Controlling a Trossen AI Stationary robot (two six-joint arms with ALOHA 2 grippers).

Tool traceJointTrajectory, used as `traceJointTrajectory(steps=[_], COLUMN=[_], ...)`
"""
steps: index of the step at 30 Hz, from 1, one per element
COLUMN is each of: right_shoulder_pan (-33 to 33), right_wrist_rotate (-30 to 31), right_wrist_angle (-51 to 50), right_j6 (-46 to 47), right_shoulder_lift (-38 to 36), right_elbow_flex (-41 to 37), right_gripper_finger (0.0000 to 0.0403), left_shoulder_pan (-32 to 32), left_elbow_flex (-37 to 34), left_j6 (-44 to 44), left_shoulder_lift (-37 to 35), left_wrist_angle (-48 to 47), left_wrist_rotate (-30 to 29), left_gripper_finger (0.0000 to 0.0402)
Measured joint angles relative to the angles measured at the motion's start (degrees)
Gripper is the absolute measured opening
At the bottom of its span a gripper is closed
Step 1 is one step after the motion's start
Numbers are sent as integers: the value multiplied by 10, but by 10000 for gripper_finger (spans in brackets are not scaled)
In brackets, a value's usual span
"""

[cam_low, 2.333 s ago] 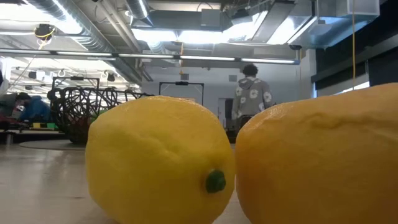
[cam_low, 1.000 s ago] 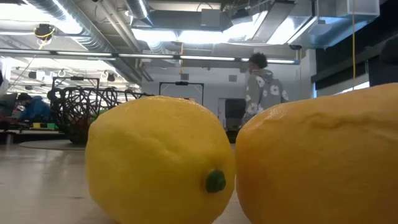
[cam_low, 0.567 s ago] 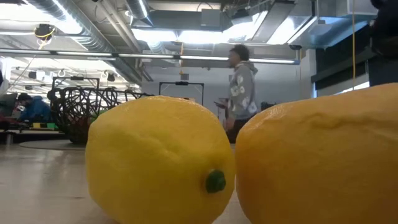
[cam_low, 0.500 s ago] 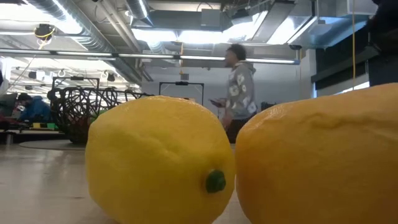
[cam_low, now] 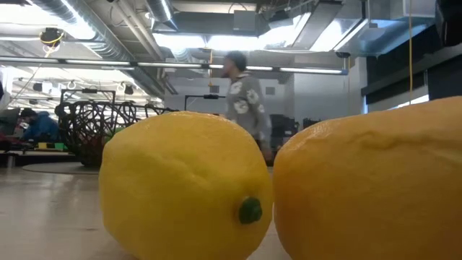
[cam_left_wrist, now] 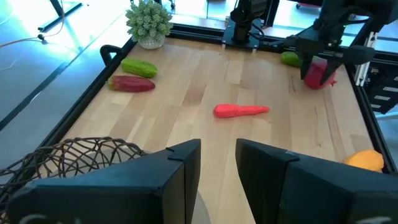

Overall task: Build produce basket
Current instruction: Put the red pomegranate into the black wire basket

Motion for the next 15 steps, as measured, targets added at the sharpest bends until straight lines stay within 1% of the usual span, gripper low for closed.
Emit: traceJointTrajectory(steps=[3,11,13,15], right_shoulder_pan=[0,0,-1,-2], right_wrist_rotate=[2,7,7,10], right_wrist_angle=[-11,-20,-27,-30], right_j6=[11,17,57,118], right_shoulder_lift=[-3,-31,-42,-49], right_elbow_flex=[0,0,0,0], right_gripper_finger=[235,236,236,236], left_shoulder_pan=[0,0,0,0], left_elbow_flex=[0,0,0,0], left_j6=[0,0,0,0], left_shoulder_lift=[0,0,0,0], left_wrist_angle=[0,0,0,0], left_wrist_rotate=[0,0,0,0], left_gripper_finger=[92,92,92,92])
